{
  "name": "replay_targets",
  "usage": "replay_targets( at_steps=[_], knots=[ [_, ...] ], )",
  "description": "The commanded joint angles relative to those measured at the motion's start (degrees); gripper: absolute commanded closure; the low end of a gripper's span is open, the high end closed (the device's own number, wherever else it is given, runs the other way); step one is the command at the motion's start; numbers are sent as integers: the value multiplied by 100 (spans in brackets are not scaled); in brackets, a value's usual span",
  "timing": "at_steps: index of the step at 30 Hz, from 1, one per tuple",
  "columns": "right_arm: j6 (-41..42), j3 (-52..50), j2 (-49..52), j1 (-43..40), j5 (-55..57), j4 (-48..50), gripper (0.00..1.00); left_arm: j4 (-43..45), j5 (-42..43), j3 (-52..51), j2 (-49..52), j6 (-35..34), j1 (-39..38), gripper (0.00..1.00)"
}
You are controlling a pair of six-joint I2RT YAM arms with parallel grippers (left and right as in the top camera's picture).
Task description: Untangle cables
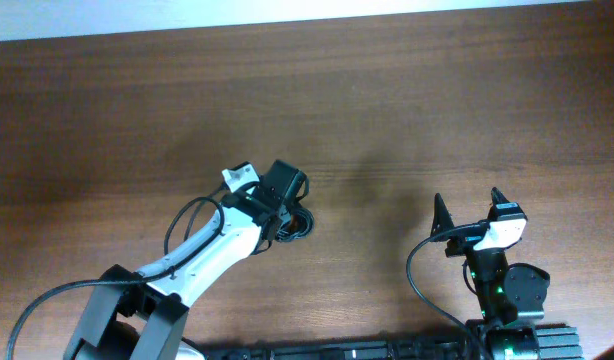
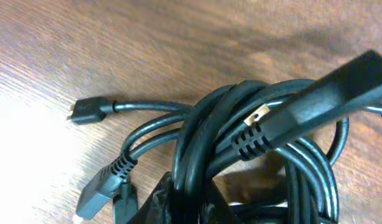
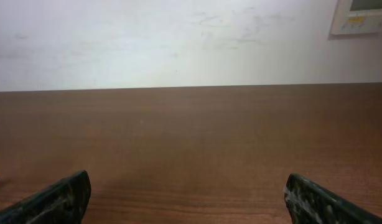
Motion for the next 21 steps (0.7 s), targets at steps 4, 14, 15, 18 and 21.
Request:
replay_targets(
  at_steps=[4,14,15,18,21],
  knots=[
    [46,-28,-37,-33,70,-42,1,76,-459,-17,52,107,-13,100],
    [46,-28,-37,-33,70,-42,1,1836,-234,-17,52,3969,-15,100],
    [46,-28,-37,-33,70,-42,1,1899,-85,-17,52,4277,-13,100],
    [46,-28,-37,-33,70,-42,1,1886,337,-17,55,4868,-15,100],
    [46,-28,-37,-33,70,-42,1,1709,885,-17,52,5211,-15,96]
  ],
)
